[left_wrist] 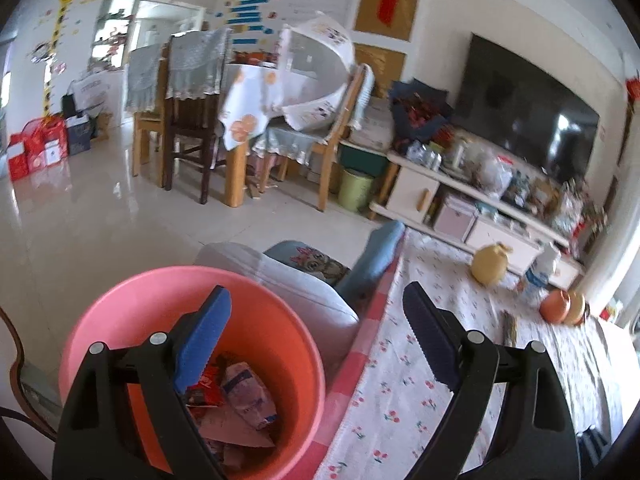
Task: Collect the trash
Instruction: 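Bring both open tools back over the gold stick packet and white bag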
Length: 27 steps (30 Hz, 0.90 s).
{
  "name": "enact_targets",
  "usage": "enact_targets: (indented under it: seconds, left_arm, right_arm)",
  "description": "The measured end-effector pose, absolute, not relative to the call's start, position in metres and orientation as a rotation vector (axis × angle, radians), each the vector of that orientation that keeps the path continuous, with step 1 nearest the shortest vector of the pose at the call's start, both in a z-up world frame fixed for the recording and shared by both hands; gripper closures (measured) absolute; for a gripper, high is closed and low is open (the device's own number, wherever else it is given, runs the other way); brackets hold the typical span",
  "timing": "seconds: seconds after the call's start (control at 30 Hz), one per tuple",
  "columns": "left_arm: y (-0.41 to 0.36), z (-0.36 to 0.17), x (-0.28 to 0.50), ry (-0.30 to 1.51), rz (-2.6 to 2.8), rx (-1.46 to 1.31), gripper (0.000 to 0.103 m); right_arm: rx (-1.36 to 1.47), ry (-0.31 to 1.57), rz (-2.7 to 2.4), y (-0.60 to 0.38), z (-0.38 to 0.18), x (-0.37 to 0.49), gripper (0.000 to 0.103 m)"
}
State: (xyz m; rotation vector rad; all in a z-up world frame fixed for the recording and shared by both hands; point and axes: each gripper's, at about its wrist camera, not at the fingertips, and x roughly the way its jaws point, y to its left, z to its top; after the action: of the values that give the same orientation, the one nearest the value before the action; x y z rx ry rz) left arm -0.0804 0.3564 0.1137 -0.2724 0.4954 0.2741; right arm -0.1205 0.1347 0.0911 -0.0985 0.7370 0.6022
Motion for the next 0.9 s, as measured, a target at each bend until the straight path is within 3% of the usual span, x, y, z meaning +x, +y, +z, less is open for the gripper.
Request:
enact_targets:
  seconds: [0.33,0.9]
  left_arm:
    - [0.311,0.103,-0.065,0.604,0.240,-0.158,0.015]
    - [0.237,0.102,-0.068,0.565,0.141,-0.044,0.015]
  right_arm:
    - [-0.078,0.707,0.544,0.089,0.103,-0.139,0.010]
    - [-0.041,0.685,0.437,0.022,0.105,-0.152,0.008]
